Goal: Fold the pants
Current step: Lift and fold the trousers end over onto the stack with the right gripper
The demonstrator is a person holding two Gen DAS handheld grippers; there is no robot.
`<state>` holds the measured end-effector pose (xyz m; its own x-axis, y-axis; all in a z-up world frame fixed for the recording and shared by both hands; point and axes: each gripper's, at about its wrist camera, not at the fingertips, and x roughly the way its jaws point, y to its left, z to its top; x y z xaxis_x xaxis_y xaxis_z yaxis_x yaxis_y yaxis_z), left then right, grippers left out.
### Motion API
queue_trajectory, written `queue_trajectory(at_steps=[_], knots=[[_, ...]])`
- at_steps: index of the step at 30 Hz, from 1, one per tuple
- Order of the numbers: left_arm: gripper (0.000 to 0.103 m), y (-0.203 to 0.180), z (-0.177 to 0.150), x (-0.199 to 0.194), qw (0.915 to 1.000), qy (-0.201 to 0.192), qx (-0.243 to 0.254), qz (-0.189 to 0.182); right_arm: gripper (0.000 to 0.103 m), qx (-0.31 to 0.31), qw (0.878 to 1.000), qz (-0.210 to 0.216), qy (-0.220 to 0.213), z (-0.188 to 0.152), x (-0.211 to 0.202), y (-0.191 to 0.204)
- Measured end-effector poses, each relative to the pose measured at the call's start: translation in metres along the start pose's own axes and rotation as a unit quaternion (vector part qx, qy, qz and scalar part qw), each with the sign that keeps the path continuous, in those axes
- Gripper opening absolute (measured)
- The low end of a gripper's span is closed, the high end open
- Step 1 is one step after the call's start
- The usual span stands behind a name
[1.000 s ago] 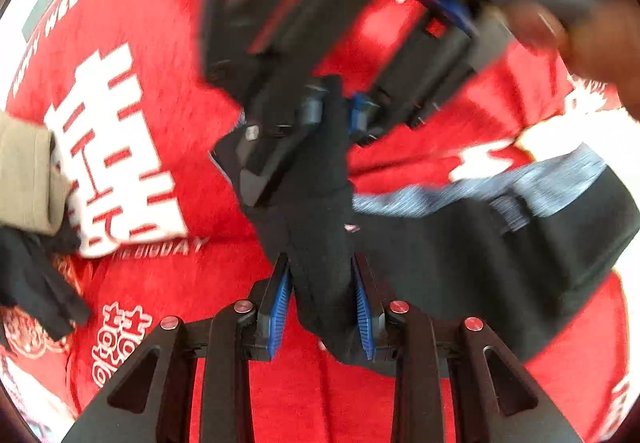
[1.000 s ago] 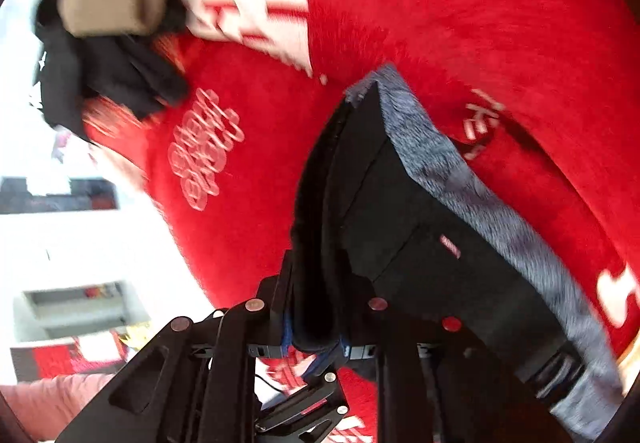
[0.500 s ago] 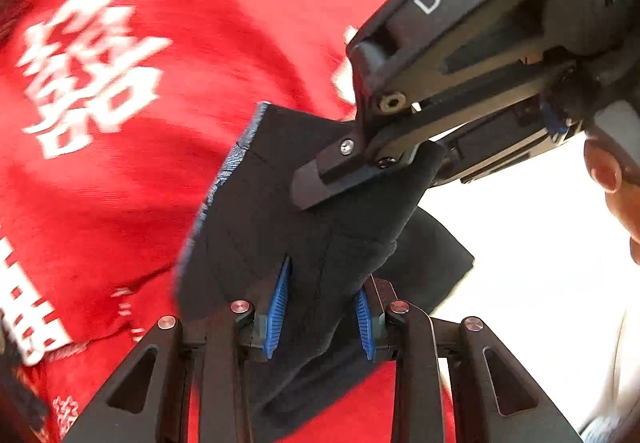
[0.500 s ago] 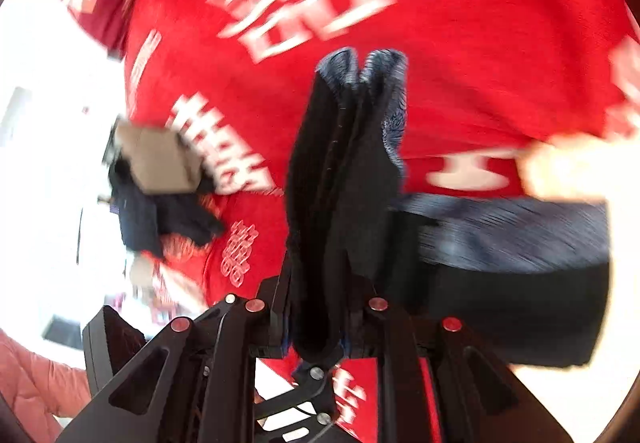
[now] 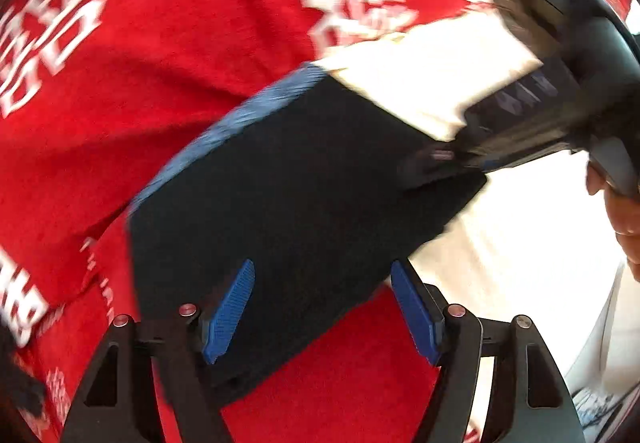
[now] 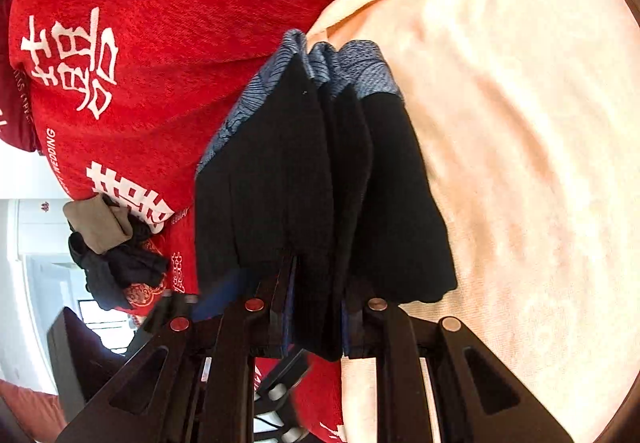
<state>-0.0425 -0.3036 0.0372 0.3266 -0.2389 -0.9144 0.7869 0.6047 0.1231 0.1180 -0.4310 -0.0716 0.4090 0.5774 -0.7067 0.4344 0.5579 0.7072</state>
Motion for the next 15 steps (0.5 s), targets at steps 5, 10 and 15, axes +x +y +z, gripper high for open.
queue_trajectory(at_steps=[5, 10, 15], knots=[[0.072, 0.078, -0.009, 0.006, 0.9905, 0.058, -0.124, 0.02, 0.03, -0.058, 0.993, -0.1, -0.002, -0.003, -0.01, 0.023], [0.072, 0.141, -0.031, 0.024, 0.9671, 0.102, -0.227, 0.052, 0.037, -0.042, 0.985, -0.167, -0.01, -0.013, -0.024, 0.026], [0.084, 0.149, -0.05, 0.047, 0.9645, 0.107, -0.234, 0.058, 0.037, -0.04, 0.981, -0.185, -0.038, -0.027, -0.043, 0.035]])
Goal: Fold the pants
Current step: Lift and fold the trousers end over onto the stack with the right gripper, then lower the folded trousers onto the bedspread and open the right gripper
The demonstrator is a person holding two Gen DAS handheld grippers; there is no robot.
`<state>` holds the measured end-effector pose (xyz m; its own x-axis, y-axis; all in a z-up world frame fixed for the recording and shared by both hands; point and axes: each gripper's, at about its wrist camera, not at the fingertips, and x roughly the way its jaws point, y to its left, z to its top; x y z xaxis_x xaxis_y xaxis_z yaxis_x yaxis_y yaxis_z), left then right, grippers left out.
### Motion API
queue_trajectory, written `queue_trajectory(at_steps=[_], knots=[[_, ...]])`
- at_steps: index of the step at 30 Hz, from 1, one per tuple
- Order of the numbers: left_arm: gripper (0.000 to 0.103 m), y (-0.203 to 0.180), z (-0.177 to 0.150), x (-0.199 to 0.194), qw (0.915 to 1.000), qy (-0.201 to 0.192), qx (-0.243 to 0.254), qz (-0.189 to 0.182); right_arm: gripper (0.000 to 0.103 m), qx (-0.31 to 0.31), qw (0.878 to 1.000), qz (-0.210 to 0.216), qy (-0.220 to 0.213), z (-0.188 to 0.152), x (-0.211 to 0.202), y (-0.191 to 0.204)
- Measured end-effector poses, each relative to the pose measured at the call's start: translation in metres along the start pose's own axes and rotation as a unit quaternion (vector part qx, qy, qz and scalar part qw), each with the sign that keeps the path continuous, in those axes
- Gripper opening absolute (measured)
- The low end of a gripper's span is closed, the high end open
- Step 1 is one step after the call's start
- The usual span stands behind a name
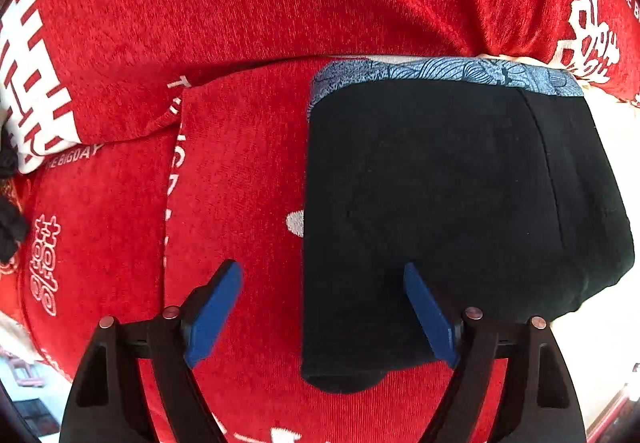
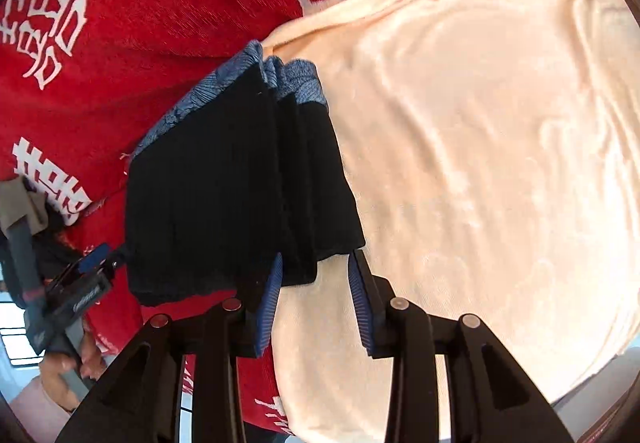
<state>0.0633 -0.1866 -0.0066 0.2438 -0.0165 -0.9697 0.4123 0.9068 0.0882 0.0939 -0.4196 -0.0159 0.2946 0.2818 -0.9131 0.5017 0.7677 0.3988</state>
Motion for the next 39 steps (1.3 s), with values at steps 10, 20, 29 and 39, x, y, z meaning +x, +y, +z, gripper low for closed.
queue_trajectory(at_steps=[10, 20, 29, 39], knots=[[0.084, 0.035, 0.055, 0.002, 0.9981, -0.027, -0.056, 0.005, 0.037, -0.098, 0.995, 0.003, -0.017, 0.053, 0.026, 0.074], [0.085, 0.032, 0.061, 0.053, 0.9986, 0.001, -0.045, 0.027, 0.037, -0.125, 0.991, -0.031, 0.026, 0.045, 0.062, 0.059], [0.085, 0.033, 0.053, 0.028, 0.999, 0.011, -0.036, 0.024, 0.037, -0.116, 0.992, -0.042, 0.008, 0.03, 0.055, 0.056], [0.085, 0.027, 0.045, 0.02, 0.9992, 0.017, -0.029, 0.024, 0.06, -0.082, 0.996, -0.046, 0.01, 0.012, 0.031, 0.047]])
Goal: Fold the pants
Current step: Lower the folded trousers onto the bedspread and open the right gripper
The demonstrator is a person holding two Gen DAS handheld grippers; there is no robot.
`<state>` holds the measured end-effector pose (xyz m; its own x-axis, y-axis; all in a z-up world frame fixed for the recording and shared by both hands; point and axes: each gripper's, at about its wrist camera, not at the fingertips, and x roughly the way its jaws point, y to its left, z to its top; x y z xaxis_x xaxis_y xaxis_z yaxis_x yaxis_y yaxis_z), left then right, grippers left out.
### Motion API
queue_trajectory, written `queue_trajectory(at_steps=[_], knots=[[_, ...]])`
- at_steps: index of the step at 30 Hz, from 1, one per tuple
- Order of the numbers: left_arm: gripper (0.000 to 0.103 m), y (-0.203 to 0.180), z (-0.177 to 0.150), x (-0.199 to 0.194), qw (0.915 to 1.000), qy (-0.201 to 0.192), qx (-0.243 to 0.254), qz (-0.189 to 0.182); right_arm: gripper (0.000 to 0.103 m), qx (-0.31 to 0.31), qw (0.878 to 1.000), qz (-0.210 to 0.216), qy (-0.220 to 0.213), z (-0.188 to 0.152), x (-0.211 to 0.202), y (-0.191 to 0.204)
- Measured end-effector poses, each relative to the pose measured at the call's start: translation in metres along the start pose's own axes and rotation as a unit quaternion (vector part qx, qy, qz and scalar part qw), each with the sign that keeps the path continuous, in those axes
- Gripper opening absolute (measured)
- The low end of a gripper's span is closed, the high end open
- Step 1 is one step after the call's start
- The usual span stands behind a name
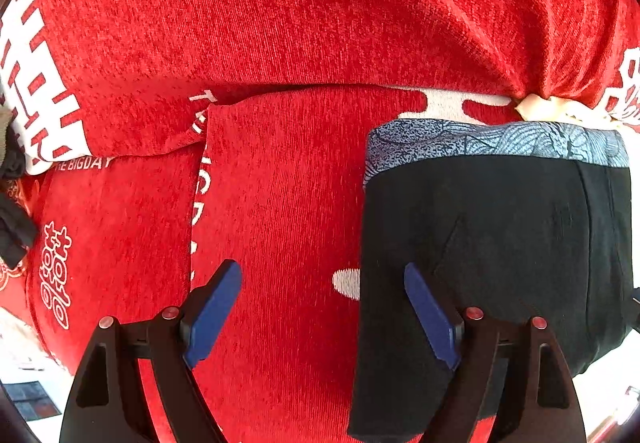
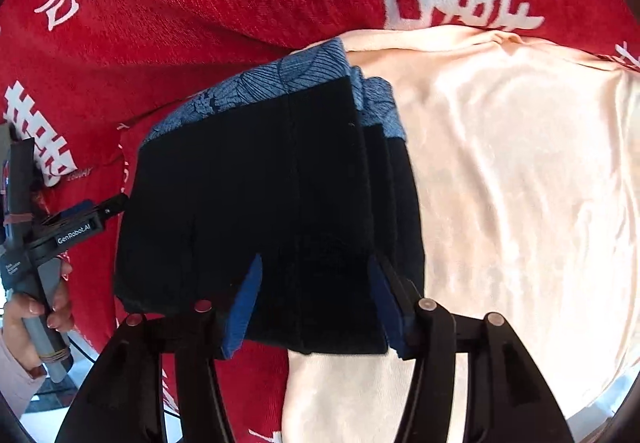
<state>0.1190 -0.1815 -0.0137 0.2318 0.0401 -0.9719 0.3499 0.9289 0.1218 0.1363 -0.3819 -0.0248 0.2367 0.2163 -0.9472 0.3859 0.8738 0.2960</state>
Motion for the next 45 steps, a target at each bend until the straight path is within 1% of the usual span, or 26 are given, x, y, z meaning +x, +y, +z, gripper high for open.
queue_trajectory(at_steps=[1, 2, 3, 5, 7, 15, 24, 28, 31, 35, 39, 45], knots=[[0.085, -0.001, -0.001, -0.002, 1.0, 0.0, 0.0, -0.001, 0.06, 0.006, 1.0, 0.001, 0.0, -0.002, -0.001, -0.002], [0.097, -0.001, -0.001, -0.002, 1.0, 0.0, 0.0, 0.0, 0.06, 0.013, 1.0, 0.004, 0.002, -0.005, -0.003, -0.006], [0.103, -0.001, -0.002, -0.004, 1.0, 0.001, -0.001, 0.0, 0.061, 0.019, 1.0, 0.007, 0.005, -0.007, -0.004, -0.008], [0.103, -0.002, -0.004, -0.006, 0.9999, 0.002, -0.001, -0.011, 0.061, 0.031, 0.999, 0.011, 0.007, -0.021, -0.011, -0.024], [0.103, -0.005, -0.006, -0.007, 0.9999, 0.007, 0.004, -0.015, 0.062, 0.033, 0.999, 0.011, 0.009, -0.027, -0.014, -0.027], [0.103, -0.023, -0.016, -0.009, 0.9988, 0.027, 0.03, -0.026, 0.078, 0.04, 0.999, 0.023, 0.017, -0.046, -0.023, -0.044], [0.103, -0.028, -0.019, -0.008, 0.9982, 0.037, 0.032, -0.034, 0.079, 0.075, 0.996, 0.04, 0.033, -0.07, -0.022, -0.07], [0.103, -0.027, -0.018, -0.007, 0.9979, 0.043, 0.029, -0.04, 0.079, 0.076, 0.996, 0.038, 0.037, -0.066, -0.023, -0.075], [0.103, -0.025, -0.017, -0.004, 0.9973, 0.05, 0.021, -0.049, 0.079, 0.082, 0.995, 0.042, 0.04, -0.067, -0.023, -0.082], [0.103, -0.025, -0.016, -0.001, 0.9963, 0.056, 0.019, -0.063, 0.079, 0.087, 0.994, 0.048, 0.044, -0.059, -0.016, -0.09], [0.103, -0.024, -0.013, 0.004, 0.9939, 0.068, 0.014, -0.086, 0.079, 0.086, 0.994, 0.054, 0.047, -0.049, -0.016, -0.09], [0.103, -0.018, -0.01, 0.014, 0.9881, 0.09, -0.007, -0.124, 0.079, 0.086, 0.993, 0.063, 0.053, -0.039, -0.013, -0.1]])
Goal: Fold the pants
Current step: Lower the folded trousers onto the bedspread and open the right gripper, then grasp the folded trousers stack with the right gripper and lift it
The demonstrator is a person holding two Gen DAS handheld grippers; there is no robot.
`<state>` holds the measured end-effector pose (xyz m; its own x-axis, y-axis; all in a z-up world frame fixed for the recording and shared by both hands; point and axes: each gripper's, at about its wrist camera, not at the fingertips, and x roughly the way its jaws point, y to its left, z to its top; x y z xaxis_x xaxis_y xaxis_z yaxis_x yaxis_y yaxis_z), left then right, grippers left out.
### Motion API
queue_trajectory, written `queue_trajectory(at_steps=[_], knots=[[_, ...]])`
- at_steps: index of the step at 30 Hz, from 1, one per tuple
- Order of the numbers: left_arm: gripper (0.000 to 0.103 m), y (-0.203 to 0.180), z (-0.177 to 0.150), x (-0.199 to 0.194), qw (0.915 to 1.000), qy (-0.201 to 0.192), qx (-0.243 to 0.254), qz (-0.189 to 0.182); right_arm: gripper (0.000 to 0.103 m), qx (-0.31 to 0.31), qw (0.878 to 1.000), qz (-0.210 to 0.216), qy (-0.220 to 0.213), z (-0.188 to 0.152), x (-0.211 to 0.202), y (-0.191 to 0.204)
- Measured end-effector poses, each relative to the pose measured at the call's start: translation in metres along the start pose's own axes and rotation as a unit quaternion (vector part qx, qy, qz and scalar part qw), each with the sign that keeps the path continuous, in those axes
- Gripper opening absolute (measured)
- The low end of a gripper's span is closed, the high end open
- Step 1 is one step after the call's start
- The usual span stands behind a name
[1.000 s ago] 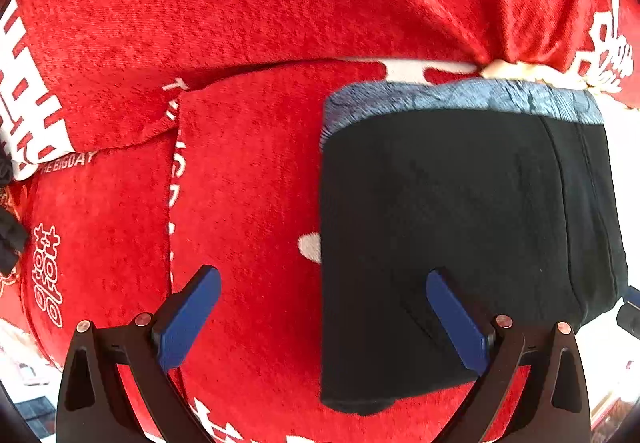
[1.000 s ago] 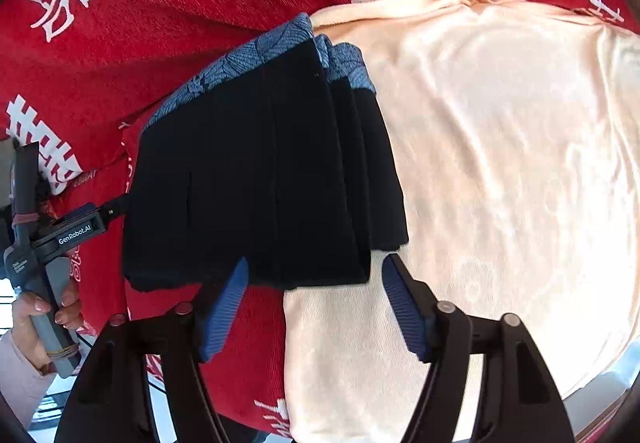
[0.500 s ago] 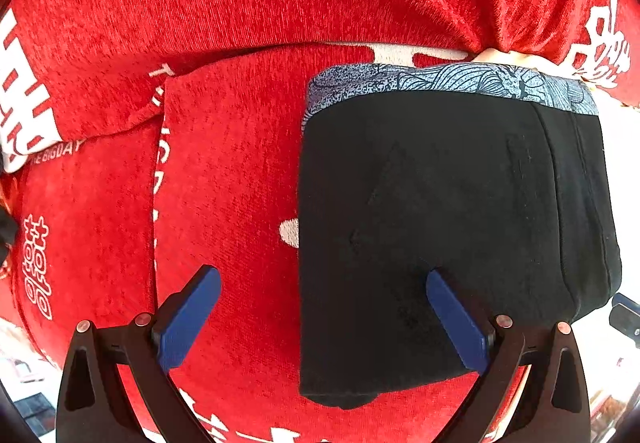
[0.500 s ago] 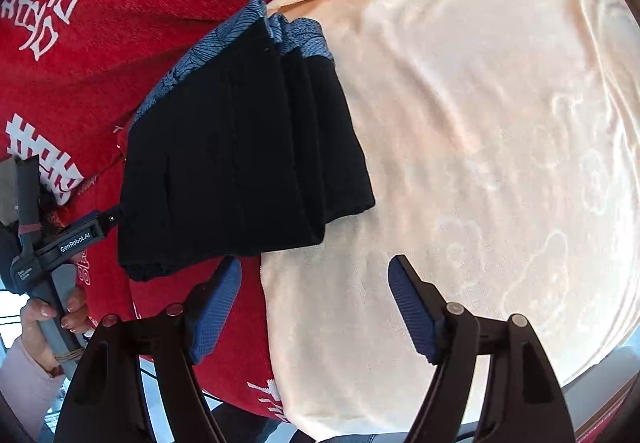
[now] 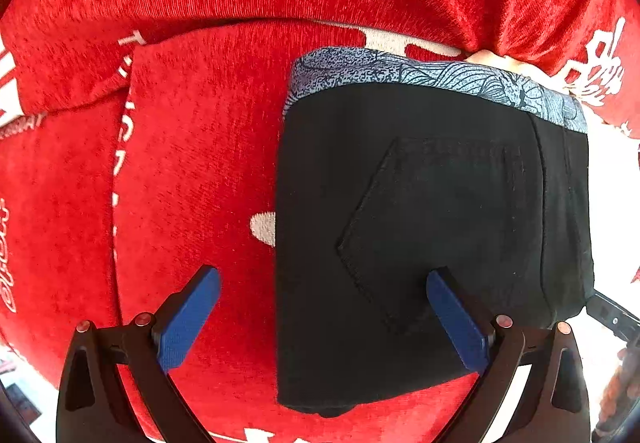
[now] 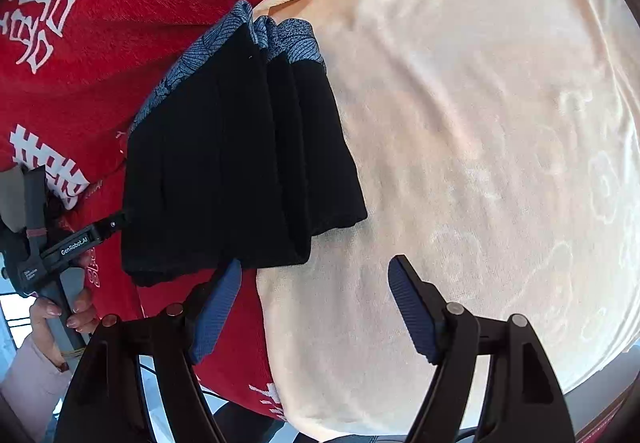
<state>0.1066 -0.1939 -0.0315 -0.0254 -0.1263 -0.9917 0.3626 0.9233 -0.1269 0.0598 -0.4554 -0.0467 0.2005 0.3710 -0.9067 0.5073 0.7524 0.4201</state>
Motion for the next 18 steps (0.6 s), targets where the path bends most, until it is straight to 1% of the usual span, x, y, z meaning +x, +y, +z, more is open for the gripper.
queue_trajectory(at_steps=[2, 5, 7, 8, 9, 11, 15, 16, 18], knots=[[0.103, 0.001, 0.001, 0.0, 1.0, 0.001, 0.003, -0.007, 0.079, -0.001, 1.0, 0.005, -0.001, 0.003, -0.003, -0.001], [0.103, 0.002, 0.008, 0.001, 0.9996, 0.001, 0.021, -0.02, 0.079, -0.005, 1.0, 0.014, 0.0, 0.01, -0.005, -0.005], [0.103, 0.008, 0.017, 0.003, 0.9985, 0.008, 0.021, -0.049, 0.079, -0.008, 1.0, 0.019, 0.001, 0.014, -0.007, -0.007], [0.103, 0.011, 0.022, 0.006, 0.997, 0.018, 0.015, -0.074, 0.079, -0.009, 1.0, 0.025, 0.002, 0.017, -0.006, -0.009], [0.103, 0.013, 0.025, 0.008, 0.9955, 0.025, 0.011, -0.091, 0.079, -0.01, 1.0, 0.029, 0.002, 0.019, -0.006, -0.011], [0.103, 0.016, 0.029, 0.013, 0.9926, 0.037, 0.009, -0.116, 0.079, -0.013, 0.999, 0.04, 0.004, 0.025, -0.003, -0.015], [0.103, 0.015, 0.029, 0.021, 0.9899, 0.048, 0.04, -0.127, 0.079, -0.013, 0.997, 0.072, 0.003, 0.043, -0.001, -0.022], [0.103, 0.016, 0.03, 0.023, 0.989, 0.049, 0.043, -0.133, 0.079, -0.015, 0.996, 0.083, 0.004, 0.048, 0.0, -0.023], [0.103, 0.018, 0.034, 0.027, 0.9865, 0.052, 0.036, -0.151, 0.079, -0.025, 0.996, 0.086, 0.009, 0.056, 0.003, -0.023]])
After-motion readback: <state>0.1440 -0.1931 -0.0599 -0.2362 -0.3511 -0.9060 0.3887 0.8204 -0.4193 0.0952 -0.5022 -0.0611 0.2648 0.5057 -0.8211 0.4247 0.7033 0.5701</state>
